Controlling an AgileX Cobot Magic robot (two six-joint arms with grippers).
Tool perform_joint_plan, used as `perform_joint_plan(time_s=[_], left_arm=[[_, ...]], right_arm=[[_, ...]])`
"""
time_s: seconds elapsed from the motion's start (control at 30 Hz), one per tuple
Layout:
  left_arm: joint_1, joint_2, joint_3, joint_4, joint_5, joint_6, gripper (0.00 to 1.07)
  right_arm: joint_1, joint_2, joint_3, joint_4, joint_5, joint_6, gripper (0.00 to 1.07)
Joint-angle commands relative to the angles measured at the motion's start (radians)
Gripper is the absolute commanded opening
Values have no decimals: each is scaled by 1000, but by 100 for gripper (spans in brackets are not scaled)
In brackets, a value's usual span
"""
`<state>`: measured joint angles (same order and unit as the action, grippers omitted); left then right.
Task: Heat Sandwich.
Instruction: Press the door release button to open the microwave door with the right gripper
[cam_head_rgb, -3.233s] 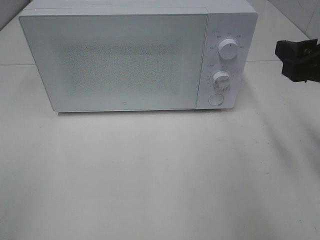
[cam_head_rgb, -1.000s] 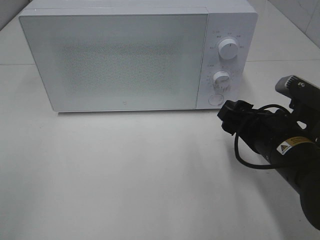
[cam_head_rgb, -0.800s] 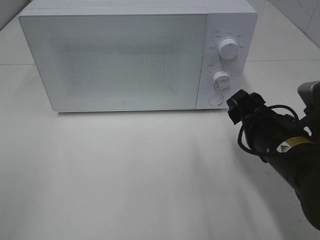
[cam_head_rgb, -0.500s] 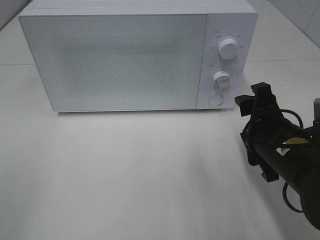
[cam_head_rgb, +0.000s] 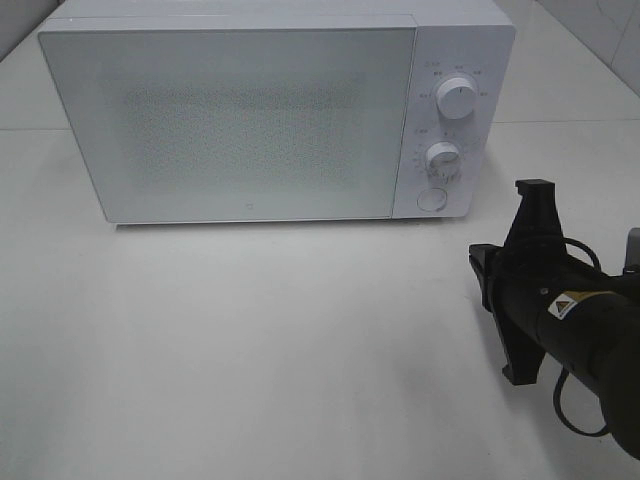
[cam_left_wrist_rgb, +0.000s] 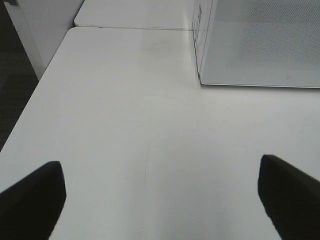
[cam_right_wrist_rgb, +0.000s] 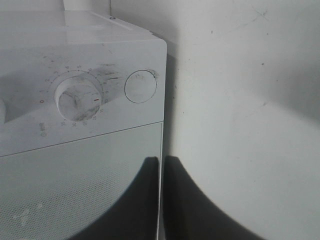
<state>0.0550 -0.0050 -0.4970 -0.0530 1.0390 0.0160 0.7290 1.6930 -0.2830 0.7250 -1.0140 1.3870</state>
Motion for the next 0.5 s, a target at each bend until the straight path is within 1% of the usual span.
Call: perform_joint_plan(time_s=[0.03, 0.3, 0.43, 0.5], left_arm=[[2, -26, 2, -3, -4, 1, 98], [2, -26, 2, -3, -4, 1, 98], [2, -26, 2, -3, -4, 1, 98], [2, -26, 2, -3, -4, 1, 98]], right_arm=[[4, -2, -5, -5, 7, 2, 0], [4, -2, -5, -5, 9, 2, 1], [2, 3, -21, -5, 17, 2, 1], [2, 33, -42, -6, 18, 4, 1]])
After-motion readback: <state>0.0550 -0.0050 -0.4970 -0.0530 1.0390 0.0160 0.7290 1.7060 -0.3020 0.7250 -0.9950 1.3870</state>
